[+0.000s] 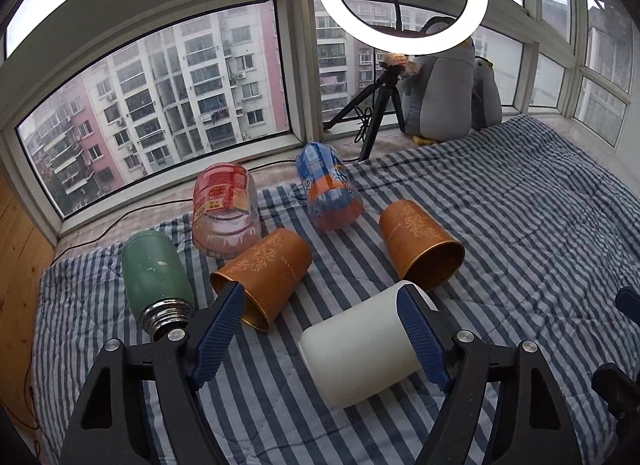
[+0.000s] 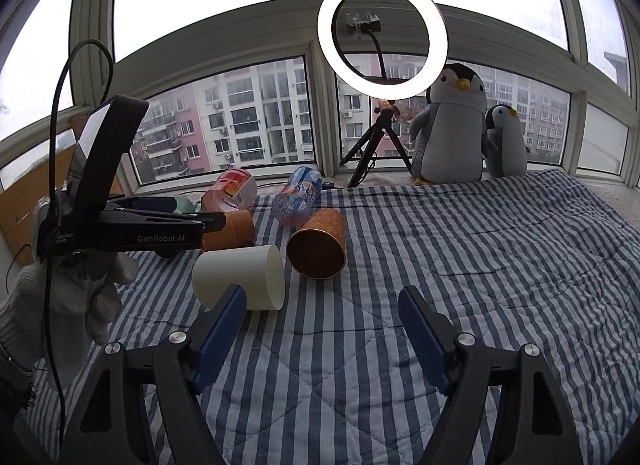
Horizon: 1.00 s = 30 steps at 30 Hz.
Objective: Flip cup upside down
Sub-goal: 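Move the left gripper to the white cup lying on its side and close on it, then lift the white cup with the left gripper and rotate it open end down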
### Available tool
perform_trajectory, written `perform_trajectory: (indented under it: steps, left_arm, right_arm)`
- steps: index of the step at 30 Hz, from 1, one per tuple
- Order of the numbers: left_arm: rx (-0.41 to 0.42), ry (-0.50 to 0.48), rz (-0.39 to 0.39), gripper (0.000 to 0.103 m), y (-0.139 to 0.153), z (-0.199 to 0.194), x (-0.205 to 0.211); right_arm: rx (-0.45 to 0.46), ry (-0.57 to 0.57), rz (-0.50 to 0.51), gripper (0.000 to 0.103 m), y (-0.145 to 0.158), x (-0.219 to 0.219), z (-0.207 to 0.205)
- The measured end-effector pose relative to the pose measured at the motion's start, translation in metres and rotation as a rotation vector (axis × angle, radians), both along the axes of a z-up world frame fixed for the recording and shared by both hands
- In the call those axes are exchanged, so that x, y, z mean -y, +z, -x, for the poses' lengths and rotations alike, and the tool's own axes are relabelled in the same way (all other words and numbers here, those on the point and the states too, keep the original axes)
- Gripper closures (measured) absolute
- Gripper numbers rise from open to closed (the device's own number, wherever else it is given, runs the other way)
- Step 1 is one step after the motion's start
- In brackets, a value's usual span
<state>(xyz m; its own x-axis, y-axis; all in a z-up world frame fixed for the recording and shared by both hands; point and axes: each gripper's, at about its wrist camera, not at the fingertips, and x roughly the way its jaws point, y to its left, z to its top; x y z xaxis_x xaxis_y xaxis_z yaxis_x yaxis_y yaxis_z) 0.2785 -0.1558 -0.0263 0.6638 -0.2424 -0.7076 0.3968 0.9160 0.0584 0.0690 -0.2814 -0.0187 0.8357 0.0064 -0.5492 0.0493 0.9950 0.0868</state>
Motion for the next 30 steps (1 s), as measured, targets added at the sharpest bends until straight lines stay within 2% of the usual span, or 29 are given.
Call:
perform_trajectory:
  steps: [5,7,11,14,19,24,30]
  left_arm:
    - [-0.12,-0.007,0.025,0.045,-0.014,-0.026,0.012]
    - [-0.165,-0.003,0.053,0.048,-0.021,-0.035,0.012]
    - [-0.231,-0.019,0.096,0.048,-0.032,-0.043,0.01]
    - [-0.243,-0.024,0.075,0.048,-0.036,-0.043,0.013]
    - [-0.278,-0.032,0.112,0.048,-0.038,-0.043,0.008]
    - [-0.32,-0.062,0.171,0.048,-0.039,-0.026,-0.002]
    - [-0.315,-0.116,0.186,0.048,-0.036,0.009,-0.013]
  right_arm:
    - [-0.005,-0.006,-0.011,0.028,-0.002,0.005,0.003]
    - [-0.005,-0.007,-0.01,0.028,-0.002,0.006,0.005]
    - [-0.002,-0.009,-0.008,0.028,-0.002,0.008,0.008]
    - [-0.003,-0.011,-0.013,0.028,-0.002,0.009,0.008]
    - [-0.005,-0.009,-0.012,0.028,-0.002,0.009,0.006]
    - [-0.005,0.005,-0.013,0.028,0.002,0.008,0.004]
    - [-0.02,0.103,0.022,0.028,0.014,-0.004,-0.006]
